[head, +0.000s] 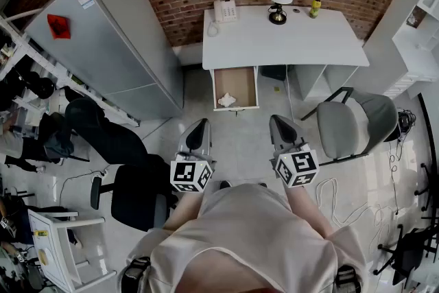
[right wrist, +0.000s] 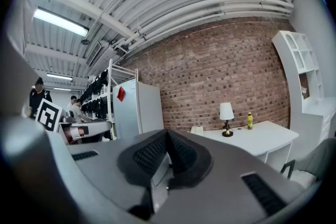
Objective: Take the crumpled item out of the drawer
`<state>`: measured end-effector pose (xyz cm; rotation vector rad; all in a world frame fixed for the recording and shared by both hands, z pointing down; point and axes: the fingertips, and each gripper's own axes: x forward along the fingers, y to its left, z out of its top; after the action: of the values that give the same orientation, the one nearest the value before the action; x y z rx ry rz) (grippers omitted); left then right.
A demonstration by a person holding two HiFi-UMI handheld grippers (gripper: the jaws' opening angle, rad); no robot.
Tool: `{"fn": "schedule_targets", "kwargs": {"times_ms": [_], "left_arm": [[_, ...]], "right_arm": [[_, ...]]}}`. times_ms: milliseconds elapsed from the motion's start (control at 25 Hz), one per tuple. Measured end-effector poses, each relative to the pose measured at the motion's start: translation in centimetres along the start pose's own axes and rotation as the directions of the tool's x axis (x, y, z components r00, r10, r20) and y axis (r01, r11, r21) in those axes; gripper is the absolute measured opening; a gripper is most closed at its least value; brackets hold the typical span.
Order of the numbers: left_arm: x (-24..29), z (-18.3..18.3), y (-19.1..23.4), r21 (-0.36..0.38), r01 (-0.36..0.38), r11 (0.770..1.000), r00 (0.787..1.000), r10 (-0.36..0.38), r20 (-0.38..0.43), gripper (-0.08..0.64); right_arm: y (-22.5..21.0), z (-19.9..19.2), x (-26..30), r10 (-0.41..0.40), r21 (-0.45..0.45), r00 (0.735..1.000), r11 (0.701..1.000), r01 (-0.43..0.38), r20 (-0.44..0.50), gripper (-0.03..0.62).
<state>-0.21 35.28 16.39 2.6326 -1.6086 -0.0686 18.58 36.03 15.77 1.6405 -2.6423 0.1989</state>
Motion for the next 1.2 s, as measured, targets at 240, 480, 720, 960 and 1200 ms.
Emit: {"fn": "schedule_targets", "kwargs": {"times_ms": [240, 480, 720, 960, 1200], "left_arm": [[-0.1, -0.3, 0.7, -0.009, 0.004, 1.000, 1.000, -0.004, -0.006, 0.008], [-0.2, -0.3, 2.0, -0.014, 0.011, 1.000, 1.000, -0.011, -0.009, 0.009], [-0.5, -0.2, 4.9, -0.016, 0.019, 1.000, 1.000, -0.020, -0.009, 0.008], [-1.3, -0.4, 8.3, -0.014, 0.042, 0.999, 0.999, -0.042, -0.013, 0.008], [-0.9, -1.2, 11.0, -0.026, 0.042, 0.999, 0.999, -0.043, -0.024, 0.008]], "right_arm": [[0.6, -0.2, 0.6, -0.001, 0.003, 1.000, 1.000, 0.001, -0.003, 0.008], [1.0, -0.1, 1.6, -0.018, 0.013, 1.000, 1.000, 0.018, 0.000, 0.008], [2.6, 0.0, 3.3, -0.050, 0.015, 0.999, 0.999, 0.050, 0.010, 0.008], [5.1, -0.2, 5.8, -0.069, 0.022, 0.998, 0.997, 0.068, 0.012, 0.008], [6.1, -0.5, 8.2, -0.074, 0.011, 0.997, 0.997, 0.074, 0.000, 0.008]]}}
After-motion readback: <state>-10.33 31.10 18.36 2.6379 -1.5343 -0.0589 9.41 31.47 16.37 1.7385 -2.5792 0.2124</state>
